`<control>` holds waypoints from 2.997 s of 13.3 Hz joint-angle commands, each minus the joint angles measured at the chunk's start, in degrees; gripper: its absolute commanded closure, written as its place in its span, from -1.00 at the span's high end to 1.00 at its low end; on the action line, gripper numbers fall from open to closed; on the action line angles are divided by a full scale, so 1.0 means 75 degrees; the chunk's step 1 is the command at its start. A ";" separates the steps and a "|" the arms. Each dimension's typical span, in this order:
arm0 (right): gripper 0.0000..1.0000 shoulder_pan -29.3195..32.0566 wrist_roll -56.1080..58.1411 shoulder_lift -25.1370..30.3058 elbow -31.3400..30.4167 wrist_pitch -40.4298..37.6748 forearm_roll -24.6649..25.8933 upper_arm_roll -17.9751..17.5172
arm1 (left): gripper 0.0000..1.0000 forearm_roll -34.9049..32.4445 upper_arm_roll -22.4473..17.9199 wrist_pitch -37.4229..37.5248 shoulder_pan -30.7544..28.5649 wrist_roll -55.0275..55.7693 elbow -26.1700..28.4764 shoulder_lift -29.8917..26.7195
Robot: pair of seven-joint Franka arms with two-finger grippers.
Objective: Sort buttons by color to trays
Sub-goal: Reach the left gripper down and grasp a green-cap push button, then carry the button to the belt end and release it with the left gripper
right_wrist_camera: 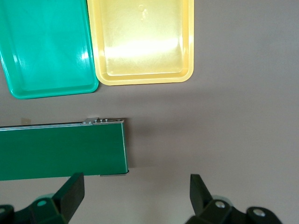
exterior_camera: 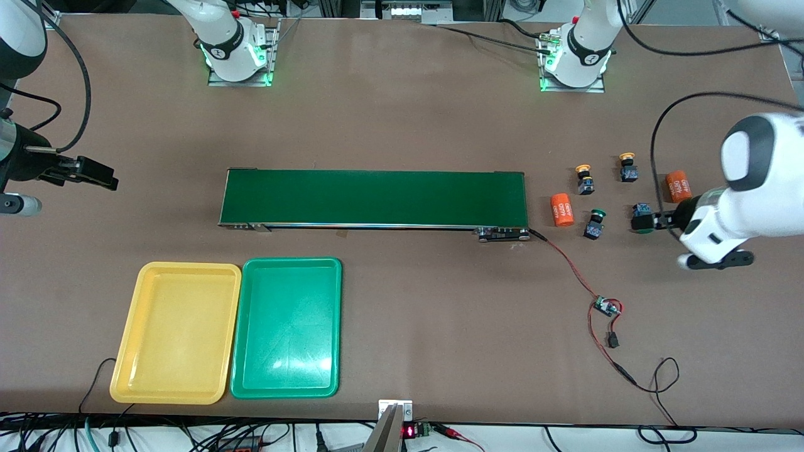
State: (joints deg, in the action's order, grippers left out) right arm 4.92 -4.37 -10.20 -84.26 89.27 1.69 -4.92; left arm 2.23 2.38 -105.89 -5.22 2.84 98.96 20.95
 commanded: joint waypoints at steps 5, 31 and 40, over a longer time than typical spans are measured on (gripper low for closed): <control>1.00 0.0047 0.0008 -0.0082 0.0184 -0.0079 0.0020 0.0000 | 1.00 0.0007 0.0163 -0.1899 -0.0065 -0.2063 0.1476 0.0651; 1.00 0.0059 0.0008 -0.0082 0.0184 -0.0079 0.0009 0.0023 | -0.99 -0.0228 0.0655 -0.2908 -0.0710 -0.4481 0.1829 0.0409; 1.00 0.0059 0.0008 -0.0082 0.0184 -0.0067 0.0009 0.0023 | -0.99 -0.0064 0.1675 -0.1771 0.1009 0.0329 0.1935 -0.0497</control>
State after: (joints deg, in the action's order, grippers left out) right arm 5.06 -4.37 -10.20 -84.24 89.27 1.69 -4.52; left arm 2.15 15.21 -119.64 -2.04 -3.15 112.53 17.90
